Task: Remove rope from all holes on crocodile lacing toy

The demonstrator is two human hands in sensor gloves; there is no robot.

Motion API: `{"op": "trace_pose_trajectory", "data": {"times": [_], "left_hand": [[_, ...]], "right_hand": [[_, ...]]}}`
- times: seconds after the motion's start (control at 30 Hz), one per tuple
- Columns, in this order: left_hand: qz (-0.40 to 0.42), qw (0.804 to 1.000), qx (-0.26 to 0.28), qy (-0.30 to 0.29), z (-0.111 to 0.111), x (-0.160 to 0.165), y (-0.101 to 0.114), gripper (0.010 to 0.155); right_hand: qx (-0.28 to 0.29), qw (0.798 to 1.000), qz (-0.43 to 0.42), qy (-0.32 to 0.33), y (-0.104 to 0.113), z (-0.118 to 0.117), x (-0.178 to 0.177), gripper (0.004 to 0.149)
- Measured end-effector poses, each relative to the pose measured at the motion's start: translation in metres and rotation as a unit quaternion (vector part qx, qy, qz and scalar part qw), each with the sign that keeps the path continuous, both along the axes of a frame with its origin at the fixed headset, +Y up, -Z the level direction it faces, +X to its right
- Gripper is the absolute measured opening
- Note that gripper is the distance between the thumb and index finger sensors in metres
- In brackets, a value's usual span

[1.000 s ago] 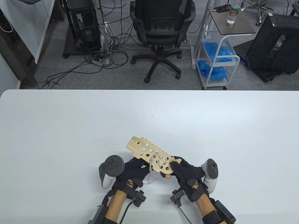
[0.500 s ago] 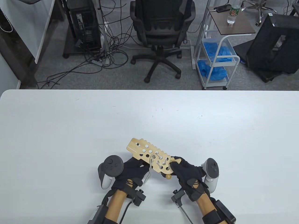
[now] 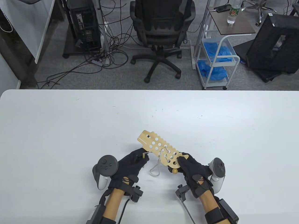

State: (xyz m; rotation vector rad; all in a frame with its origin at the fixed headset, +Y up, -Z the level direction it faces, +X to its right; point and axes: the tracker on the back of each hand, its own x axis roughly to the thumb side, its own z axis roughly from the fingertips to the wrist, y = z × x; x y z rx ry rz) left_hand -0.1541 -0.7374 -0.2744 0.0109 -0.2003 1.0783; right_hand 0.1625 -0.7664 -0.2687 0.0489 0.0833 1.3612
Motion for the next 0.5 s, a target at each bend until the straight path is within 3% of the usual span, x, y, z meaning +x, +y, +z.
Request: {"op": "trace_pose_trajectory", "data": {"times": [0.33, 0.5], "left_hand": [[-0.009, 0.998, 0.005, 0.063, 0.000, -0.015, -0.001, 0.063], [-0.006, 0.996, 0.002, 0.090, 0.000, -0.022, -0.002, 0.059]], "right_hand": [[-0.027, 0.998, 0.021, -0.052, -0.005, -0.002, 0.019, 0.047], [-0.034, 0.997, 0.013, -0.074, -0.006, -0.003, 0.028, 0.047]]}}
